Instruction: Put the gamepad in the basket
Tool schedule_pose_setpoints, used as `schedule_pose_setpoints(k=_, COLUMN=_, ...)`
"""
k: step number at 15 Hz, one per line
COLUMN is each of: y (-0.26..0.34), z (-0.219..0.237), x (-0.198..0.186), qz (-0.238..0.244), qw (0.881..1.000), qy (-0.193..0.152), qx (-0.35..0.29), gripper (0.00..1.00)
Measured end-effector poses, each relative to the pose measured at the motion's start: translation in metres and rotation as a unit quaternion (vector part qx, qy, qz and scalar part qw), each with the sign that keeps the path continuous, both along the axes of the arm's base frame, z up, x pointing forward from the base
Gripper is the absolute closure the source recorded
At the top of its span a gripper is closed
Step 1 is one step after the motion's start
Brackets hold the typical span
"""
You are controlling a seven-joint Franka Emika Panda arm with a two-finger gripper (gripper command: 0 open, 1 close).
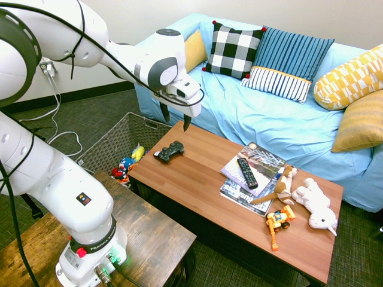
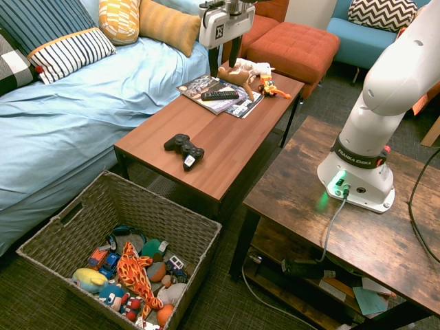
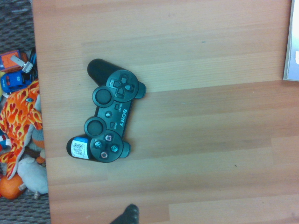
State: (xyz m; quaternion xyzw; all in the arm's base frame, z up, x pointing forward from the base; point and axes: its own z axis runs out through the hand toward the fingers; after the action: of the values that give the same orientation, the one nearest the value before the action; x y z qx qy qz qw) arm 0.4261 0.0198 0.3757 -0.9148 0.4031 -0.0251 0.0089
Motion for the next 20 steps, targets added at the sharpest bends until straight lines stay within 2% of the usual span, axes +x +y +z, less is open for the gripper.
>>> schedule_pose_setpoints(k=4, y=0.001, z=-0.004, x=0.003, qz=-0.003, qw=1.000, qy=0.003, qx=0.001, gripper=0.00)
schedule_pose_setpoints(k=7, y=0.010, z=-0.021, x=0.011, qz=-0.025, qw=1.000, qy=0.007, qx=0.010, gripper=0.00)
schedule_pose_setpoints(k=14, y=0.062, z=-0.085, x=0.044, qz=-0.085, qw=0.996, qy=0.003, qx=0.002, gripper=0.00)
schedule_pose_setpoints(k=20, y=0.097, z=-0.149, x=0.059, qz=-0.088, qw=0.996, qy=-0.001, qx=0.004, gripper=0.00)
